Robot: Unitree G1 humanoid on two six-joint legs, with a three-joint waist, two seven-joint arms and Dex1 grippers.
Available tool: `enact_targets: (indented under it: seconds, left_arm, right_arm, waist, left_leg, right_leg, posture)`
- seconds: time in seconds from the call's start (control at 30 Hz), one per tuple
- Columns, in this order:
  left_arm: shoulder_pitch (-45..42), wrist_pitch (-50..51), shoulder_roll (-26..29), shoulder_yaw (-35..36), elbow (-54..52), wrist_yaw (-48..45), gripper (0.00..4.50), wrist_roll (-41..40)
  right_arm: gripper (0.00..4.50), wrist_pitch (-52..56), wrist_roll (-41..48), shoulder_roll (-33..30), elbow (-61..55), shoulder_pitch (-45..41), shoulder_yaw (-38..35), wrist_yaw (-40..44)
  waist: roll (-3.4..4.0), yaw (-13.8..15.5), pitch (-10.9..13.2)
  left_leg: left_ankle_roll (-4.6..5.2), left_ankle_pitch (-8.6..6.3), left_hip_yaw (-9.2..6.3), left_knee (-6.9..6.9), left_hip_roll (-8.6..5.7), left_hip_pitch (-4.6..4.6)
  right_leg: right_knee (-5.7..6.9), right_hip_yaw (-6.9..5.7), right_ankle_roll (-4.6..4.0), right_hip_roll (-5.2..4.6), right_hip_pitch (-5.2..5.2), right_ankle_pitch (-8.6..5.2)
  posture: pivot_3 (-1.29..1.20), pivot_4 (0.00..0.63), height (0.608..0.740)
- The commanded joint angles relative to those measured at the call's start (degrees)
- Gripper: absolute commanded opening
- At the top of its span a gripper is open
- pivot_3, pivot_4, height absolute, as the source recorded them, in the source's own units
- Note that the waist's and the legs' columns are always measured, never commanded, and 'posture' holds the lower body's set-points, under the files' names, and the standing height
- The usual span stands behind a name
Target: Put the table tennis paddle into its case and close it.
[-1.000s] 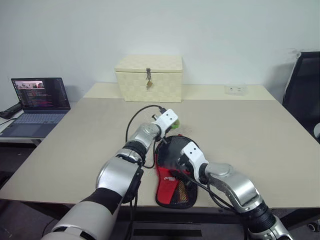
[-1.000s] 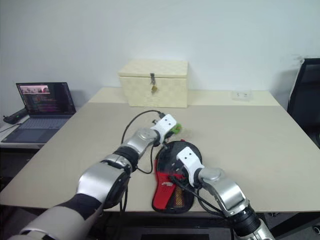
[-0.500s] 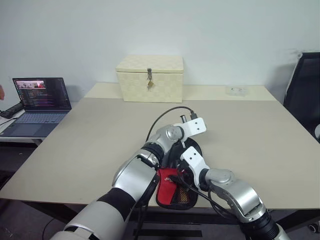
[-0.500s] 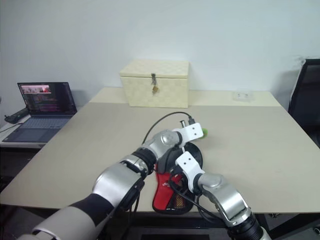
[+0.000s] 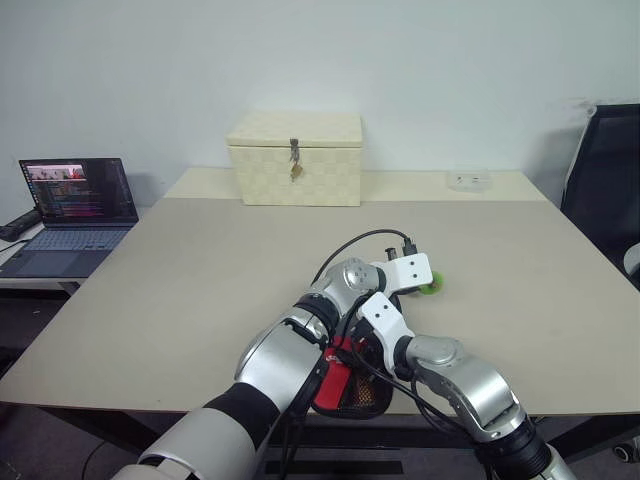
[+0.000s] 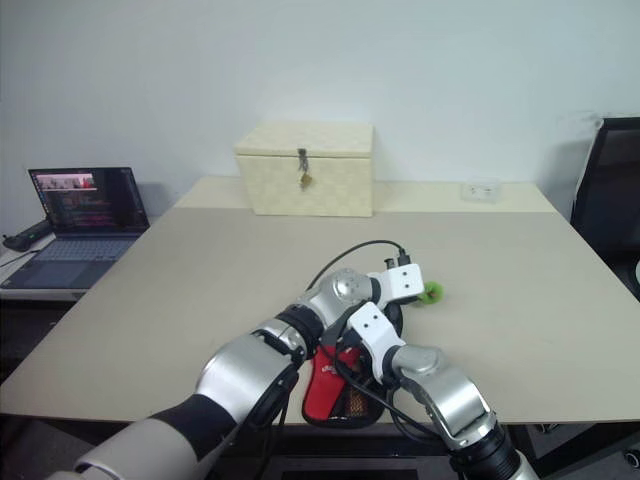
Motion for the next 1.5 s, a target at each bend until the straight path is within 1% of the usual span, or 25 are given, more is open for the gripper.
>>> enact_targets:
  seconds: [0.03, 0.27, 0.3, 0.33, 0.43, 0.6, 0.8, 0.93, 1.03, 1.13, 1.33, 1.4, 1.5]
  left_arm:
    - [-0.36, -1.25, 0.19, 0.98, -2.41, -0.98, 1.63, -1.62]
    - [0.13, -2.00, 1.83, 2.19, -2.81, -5.24, 4.06, -4.12]
    - [0.06, -2.14, 2.13, 2.56, -2.92, -5.03, 4.37, -4.44]
    - [-0.11, -2.12, 2.44, 3.11, -3.03, -4.75, 4.44, -4.98]
    - [-0.96, -2.28, 3.66, 5.08, -3.39, -3.22, 4.44, -6.62]
    - [-2.97, -1.41, 7.42, 11.29, -4.32, 0.03, 4.44, -12.09]
    - [-2.44, 0.60, 12.15, 15.54, -5.02, 0.60, 4.44, -16.03]
    - [2.38, 4.02, 14.65, 19.64, -6.89, -13.80, 4.44, -22.77]
    - [5.44, 4.81, 15.22, 18.76, -8.59, -22.08, 4.44, -23.87]
    - [8.25, 4.57, 15.69, 17.03, -9.90, -26.63, 4.44, -23.20]
    - [12.06, 3.05, 16.55, 12.83, -10.25, -28.02, 4.44, -20.14]
    - [12.90, 2.13, 16.62, 11.41, -9.91, -27.22, 4.44, -18.91]
    - [13.85, 1.06, 16.31, 9.79, -9.26, -26.35, 4.44, -17.57]
  right_arm:
    - [4.50, 2.45, 0.50, 0.33, 5.11, 1.32, 2.36, 1.20]
    - [4.50, 1.75, 0.60, 0.99, 7.20, -0.95, 1.24, 2.03]
    - [4.50, 1.70, 0.63, 0.97, 7.37, -1.26, 1.06, 2.18]
    - [4.50, 1.85, 0.74, 0.91, 7.32, -1.54, 0.84, 2.37]
    - [4.50, 2.54, 1.33, 0.60, 6.52, -2.36, -0.28, 3.02]
    - [4.50, 5.90, 3.77, -0.73, 0.67, -3.42, -3.65, 3.89]
    - [4.50, 11.13, 6.78, -1.40, -5.78, -3.77, -6.46, 3.82]
    - [4.50, 13.95, 8.90, -1.93, -10.44, -3.93, -7.90, 3.56]
    - [4.50, 17.21, 11.82, -3.06, -13.96, -4.73, -11.54, 4.45]
    - [4.50, 20.52, 15.20, -5.79, -17.27, -6.10, -15.76, 6.31]
    - [4.50, 22.88, 19.69, -12.88, -18.58, -9.04, -22.79, 8.77]
    - [4.50, 20.93, 18.81, -14.82, -16.94, -8.88, -23.15, 7.95]
    - [4.50, 15.06, 15.11, -16.99, -12.19, -7.89, -21.15, 5.72]
  waist:
    - [-0.01, -0.07, -0.04]
    - [-0.02, -0.83, -0.06]
    - [-0.02, -0.94, -0.06]
    - [-0.02, -0.99, -0.06]
    - [-0.02, -1.11, -0.06]
    - [-0.04, -1.13, -0.04]
    - [-0.04, -1.05, -0.03]
    - [-0.02, -1.16, -0.02]
    - [-0.02, -1.07, -0.01]
    - [-0.02, -0.82, 0.00]
    - [-0.02, -0.43, 0.01]
    - [-0.02, -0.44, 0.01]
    - [-0.02, -0.37, 0.01]
  left_leg:
    - [0.00, 0.00, 0.00, 0.01, 0.01, 0.02]
    - [0.00, 0.00, 0.04, 0.01, 0.02, 0.29]
    - [0.00, 0.00, 0.04, 0.01, 0.02, 0.31]
    - [0.00, 0.00, 0.03, 0.01, 0.03, 0.32]
    - [0.00, 0.00, 0.01, 0.01, 0.04, 0.34]
    - [0.00, 0.00, -0.04, 0.01, 0.07, 0.32]
    - [0.00, 0.00, -0.15, 0.01, 0.03, -0.03]
    - [0.00, 0.00, -0.18, -0.02, 0.04, -0.10]
    - [0.00, 0.00, -0.21, -0.01, 0.04, -0.12]
    - [0.00, 0.00, -0.24, 0.01, 0.03, -0.16]
    - [0.02, -0.01, -0.29, 0.00, 0.03, -0.17]
    - [0.02, -0.01, -0.28, -0.01, 0.04, -0.15]
    - [0.02, -0.01, -0.25, 0.00, 0.03, -0.16]
  right_leg:
    - [0.00, 0.01, 0.00, 0.01, 0.01, 0.00]
    - [0.07, 0.16, 0.24, 0.05, 0.18, -0.13]
    - [0.08, 0.17, 0.24, 0.05, 0.19, -0.13]
    - [0.09, 0.19, 0.24, 0.05, 0.19, -0.13]
    - [0.14, 0.22, 0.24, 0.05, 0.19, -0.14]
    - [0.22, 0.22, 0.25, 0.02, 0.15, -0.14]
    - [0.20, 0.16, 0.05, -0.07, -0.14, -0.02]
    - [0.14, 0.16, 0.03, -0.06, -0.20, -0.02]
    - [0.13, 0.12, 0.02, -0.06, -0.20, -0.02]
    - [0.10, 0.09, 0.02, -0.07, -0.19, -0.02]
    - [0.06, 0.06, 0.02, -0.07, -0.17, -0.01]
    - [0.06, 0.08, 0.02, -0.07, -0.17, -0.01]
    - [0.05, 0.08, 0.02, -0.07, -0.17, -0.01]
  posture:
    - [0.00, 0.150, 0.740]
    - [0.00, 0.150, 0.740]
    - [0.00, 0.150, 0.740]
    - [0.00, 0.150, 0.740]
    - [0.00, 0.150, 0.740]
    - [0.00, 0.150, 0.740]
    - [0.00, 0.150, 0.740]
    - [0.00, 0.150, 0.740]
    - [0.00, 0.150, 0.740]
    - [0.00, 0.150, 0.740]
    - [0.00, 0.150, 0.740]
    - [0.00, 0.150, 0.740]
    - [0.00, 0.150, 0.740]
